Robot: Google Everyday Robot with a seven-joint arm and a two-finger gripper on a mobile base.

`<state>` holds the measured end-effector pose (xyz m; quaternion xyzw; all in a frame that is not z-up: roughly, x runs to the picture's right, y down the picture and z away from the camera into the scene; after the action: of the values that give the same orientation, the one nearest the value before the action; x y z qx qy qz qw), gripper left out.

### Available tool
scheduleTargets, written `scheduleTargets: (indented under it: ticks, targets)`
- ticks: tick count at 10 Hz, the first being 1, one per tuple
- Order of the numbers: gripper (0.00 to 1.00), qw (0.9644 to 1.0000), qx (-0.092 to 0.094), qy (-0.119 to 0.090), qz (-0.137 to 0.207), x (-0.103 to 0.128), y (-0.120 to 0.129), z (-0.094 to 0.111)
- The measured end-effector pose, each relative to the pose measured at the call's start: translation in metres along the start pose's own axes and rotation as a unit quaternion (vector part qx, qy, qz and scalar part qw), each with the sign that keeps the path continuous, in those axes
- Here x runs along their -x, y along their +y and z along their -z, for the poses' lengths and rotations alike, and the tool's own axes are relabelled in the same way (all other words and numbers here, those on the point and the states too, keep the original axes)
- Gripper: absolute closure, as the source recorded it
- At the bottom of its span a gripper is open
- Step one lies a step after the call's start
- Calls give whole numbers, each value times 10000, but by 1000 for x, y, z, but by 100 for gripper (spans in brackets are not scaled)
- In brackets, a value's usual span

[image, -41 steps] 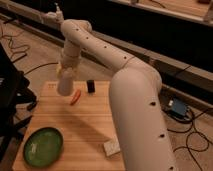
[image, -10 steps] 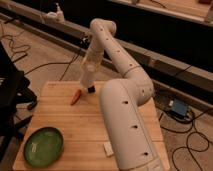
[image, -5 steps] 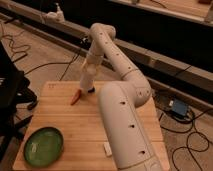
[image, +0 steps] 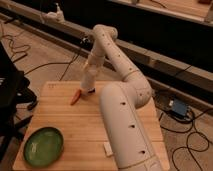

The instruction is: Place the ceramic cup over the eraser

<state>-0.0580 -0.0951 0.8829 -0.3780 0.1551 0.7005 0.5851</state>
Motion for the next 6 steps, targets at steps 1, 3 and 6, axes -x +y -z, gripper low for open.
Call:
scheduleTargets:
  ticks: [1, 3, 6]
  targets:
    - [23, 10000, 3, -12, -42, 0, -3, 2]
    - [23, 9999, 73, -45, -68, 1, -5, 6]
    - [23, 9998, 194, -1, -19, -2, -4, 5]
